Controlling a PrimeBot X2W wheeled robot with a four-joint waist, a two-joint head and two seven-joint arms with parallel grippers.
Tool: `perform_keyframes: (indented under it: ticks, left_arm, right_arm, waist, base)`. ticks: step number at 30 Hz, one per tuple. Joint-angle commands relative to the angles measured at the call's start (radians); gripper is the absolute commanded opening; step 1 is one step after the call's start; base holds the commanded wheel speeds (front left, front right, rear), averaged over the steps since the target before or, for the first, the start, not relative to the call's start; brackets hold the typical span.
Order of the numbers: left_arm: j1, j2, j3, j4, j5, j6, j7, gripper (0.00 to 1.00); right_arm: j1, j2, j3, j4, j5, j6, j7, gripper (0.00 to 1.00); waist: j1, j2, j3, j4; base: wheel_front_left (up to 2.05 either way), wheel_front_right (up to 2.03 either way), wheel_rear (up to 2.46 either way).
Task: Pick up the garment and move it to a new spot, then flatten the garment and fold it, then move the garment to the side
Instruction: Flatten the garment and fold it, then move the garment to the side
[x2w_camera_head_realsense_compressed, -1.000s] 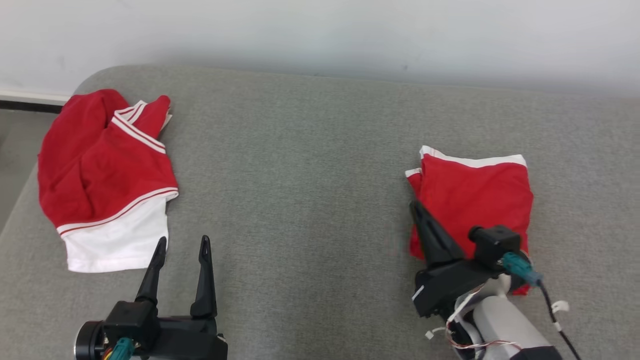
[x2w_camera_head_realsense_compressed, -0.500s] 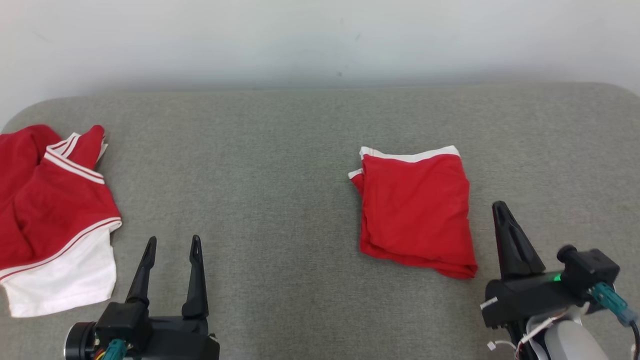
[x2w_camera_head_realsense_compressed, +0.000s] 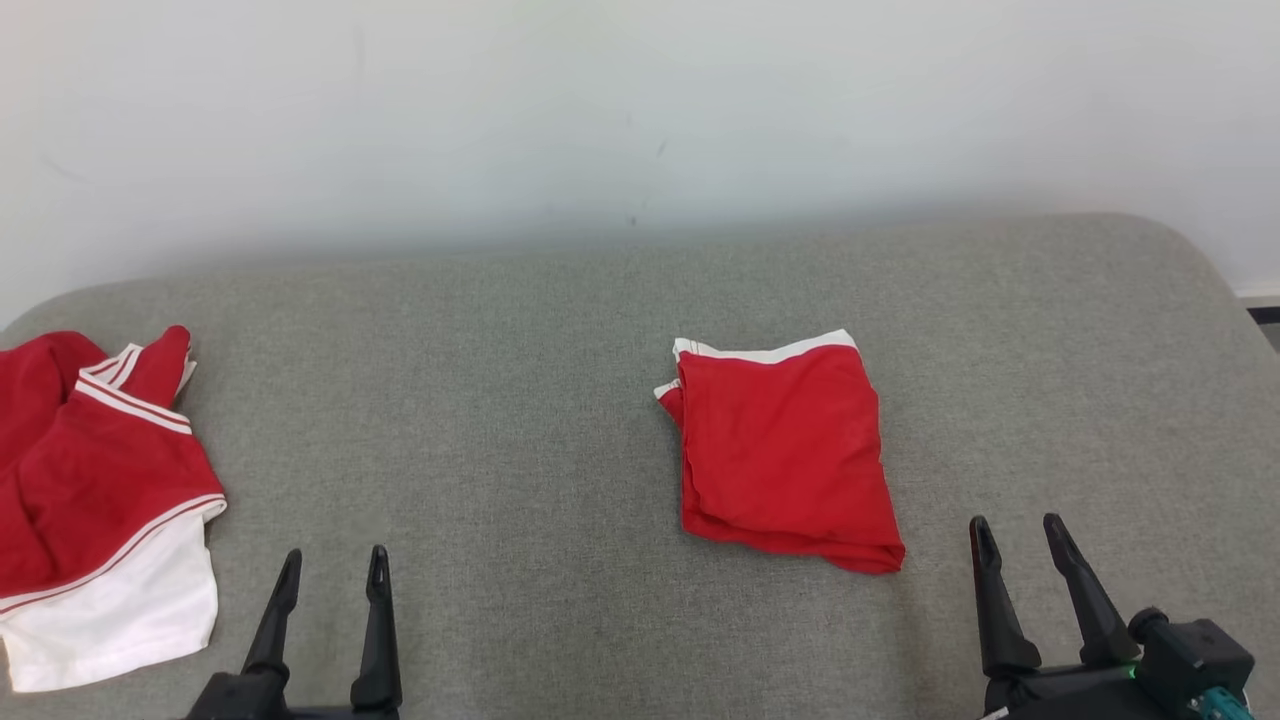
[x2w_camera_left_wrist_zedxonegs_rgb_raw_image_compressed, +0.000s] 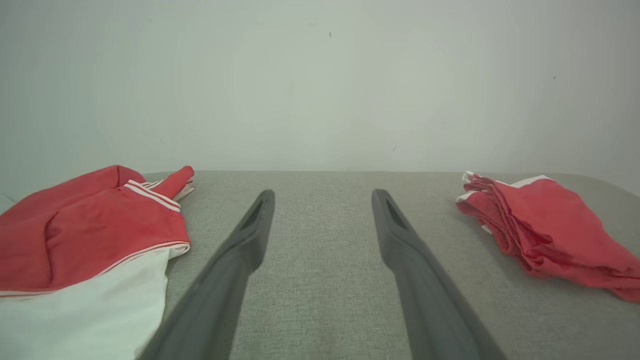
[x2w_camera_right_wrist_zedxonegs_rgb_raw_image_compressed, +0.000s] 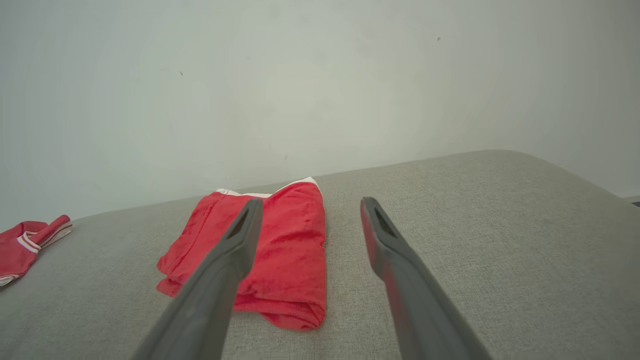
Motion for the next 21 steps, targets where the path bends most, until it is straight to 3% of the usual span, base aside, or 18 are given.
perform_keyframes:
  ticks: [1,21]
  left_arm:
    - [0.029,0.002,0.01,-0.004,0.011,-0.008,-0.003,1.0]
    - [0.114,0.015,0.07,-0.057,0.037,-0.018,-0.003,1.0]
  right_arm:
    - [0.026,0.003,-0.004,-0.008,-0.002,-0.002,0.0,1.0]
    - [0.072,0.002,-0.05,-0.003,-0.039,-0.002,0.0,1.0]
  waist:
    - [0.0002,0.0,-0.022,-0.002]
    - [0.0002,0.0,-0.046,0.045]
  base:
    - [0.0,0.0,0.0]
    - [0.0,0.0,0.0]
